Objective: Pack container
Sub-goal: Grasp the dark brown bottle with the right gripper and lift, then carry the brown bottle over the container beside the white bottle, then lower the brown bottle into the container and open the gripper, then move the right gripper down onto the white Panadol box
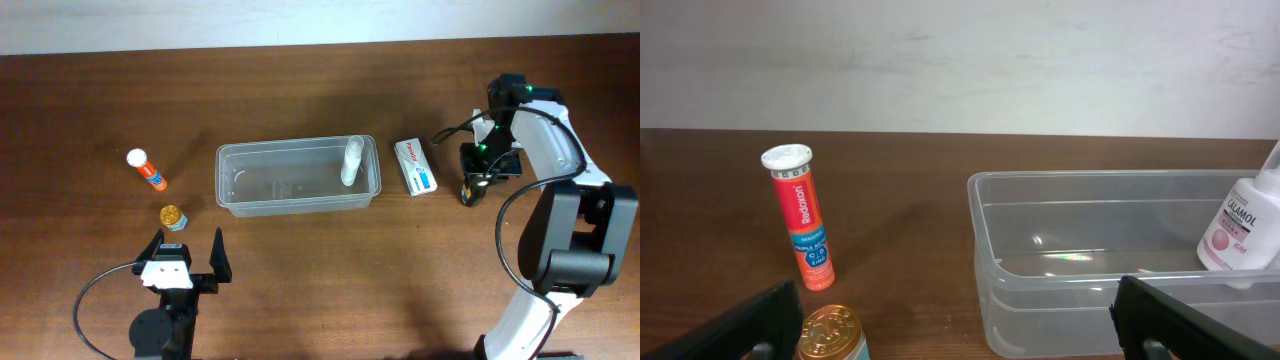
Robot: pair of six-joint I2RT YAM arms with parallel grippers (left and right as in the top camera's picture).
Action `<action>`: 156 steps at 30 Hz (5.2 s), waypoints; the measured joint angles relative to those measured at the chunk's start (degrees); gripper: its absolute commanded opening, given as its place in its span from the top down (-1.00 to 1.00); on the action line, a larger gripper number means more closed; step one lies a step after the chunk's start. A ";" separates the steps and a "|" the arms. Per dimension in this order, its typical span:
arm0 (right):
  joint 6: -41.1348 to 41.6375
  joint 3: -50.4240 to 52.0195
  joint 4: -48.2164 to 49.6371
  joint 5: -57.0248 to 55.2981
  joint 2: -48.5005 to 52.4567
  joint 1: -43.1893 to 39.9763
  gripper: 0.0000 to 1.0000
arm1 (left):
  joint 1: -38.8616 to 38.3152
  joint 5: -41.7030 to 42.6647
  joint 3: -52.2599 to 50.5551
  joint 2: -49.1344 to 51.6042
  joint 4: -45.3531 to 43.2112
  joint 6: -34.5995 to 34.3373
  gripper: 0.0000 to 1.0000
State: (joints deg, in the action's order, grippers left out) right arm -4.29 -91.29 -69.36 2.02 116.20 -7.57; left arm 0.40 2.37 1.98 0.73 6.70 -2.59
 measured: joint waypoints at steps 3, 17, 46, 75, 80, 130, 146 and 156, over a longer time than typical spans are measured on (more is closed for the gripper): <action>0.00 -2.80 -3.80 0.07 0.00 0.00 0.62 | 0.00 0.00 0.00 0.00 0.00 0.00 -0.99; 0.04 -28.83 -20.87 6.45 -0.02 4.11 0.60 | 0.02 0.00 0.00 0.00 0.00 0.00 -0.99; 8.79 -39.54 -18.82 1.36 0.42 40.00 0.52 | 0.02 0.00 0.00 0.00 0.00 0.00 -0.99; 14.21 -32.70 -13.11 -2.03 14.38 40.22 0.53 | 0.02 0.00 0.00 0.00 0.00 0.00 -0.99; 15.10 -28.26 -11.85 -2.05 14.60 40.26 0.52 | 0.00 0.00 0.00 0.00 0.00 0.00 -0.99; 24.04 -27.74 -9.94 -7.41 14.69 40.26 0.21 | 0.00 0.00 0.00 0.00 0.00 0.00 -0.99; 22.12 -48.24 -25.16 -7.87 11.61 40.24 -0.20 | 0.02 0.00 0.00 0.00 0.00 0.00 -0.99; 19.45 -54.82 -27.63 -10.36 5.68 31.78 -0.49 | 0.00 0.00 0.00 0.00 0.00 0.00 -0.99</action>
State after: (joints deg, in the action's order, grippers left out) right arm 15.16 -146.10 -96.99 -8.34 121.89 24.21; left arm 0.40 2.37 1.98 0.73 6.70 -2.59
